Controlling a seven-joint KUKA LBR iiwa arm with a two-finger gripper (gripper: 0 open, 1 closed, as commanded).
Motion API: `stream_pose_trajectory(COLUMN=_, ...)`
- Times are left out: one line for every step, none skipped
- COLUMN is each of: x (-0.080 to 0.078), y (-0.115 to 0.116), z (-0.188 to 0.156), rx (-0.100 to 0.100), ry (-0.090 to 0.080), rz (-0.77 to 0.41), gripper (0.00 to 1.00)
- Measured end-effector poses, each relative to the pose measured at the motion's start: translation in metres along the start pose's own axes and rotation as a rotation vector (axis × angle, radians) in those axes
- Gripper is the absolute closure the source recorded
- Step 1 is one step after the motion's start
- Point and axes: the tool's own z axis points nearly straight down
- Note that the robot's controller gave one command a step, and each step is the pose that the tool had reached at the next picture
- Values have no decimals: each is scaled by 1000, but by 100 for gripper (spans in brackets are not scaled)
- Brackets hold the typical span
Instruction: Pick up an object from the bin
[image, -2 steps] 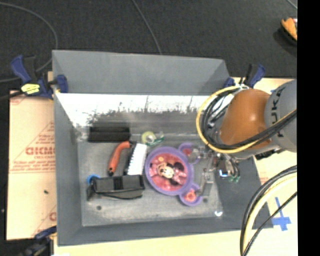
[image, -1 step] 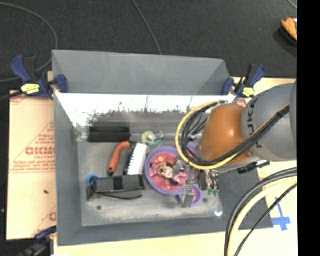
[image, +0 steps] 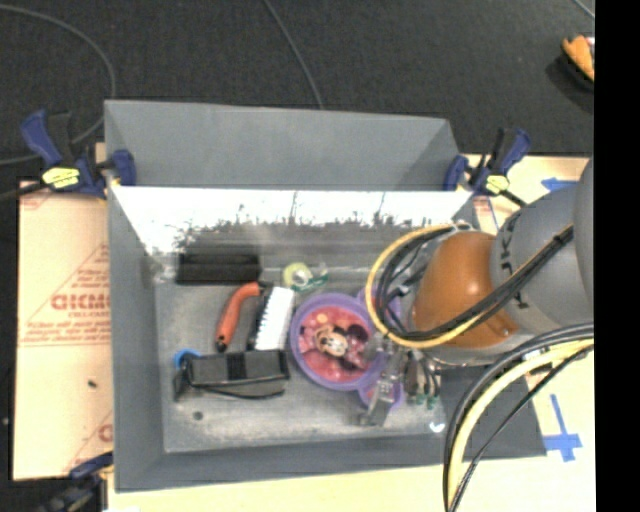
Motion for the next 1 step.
stream_pose_trajectory(x=-16, y=26, z=-1, rx=-3, ry=6, rz=-28, gripper=100)
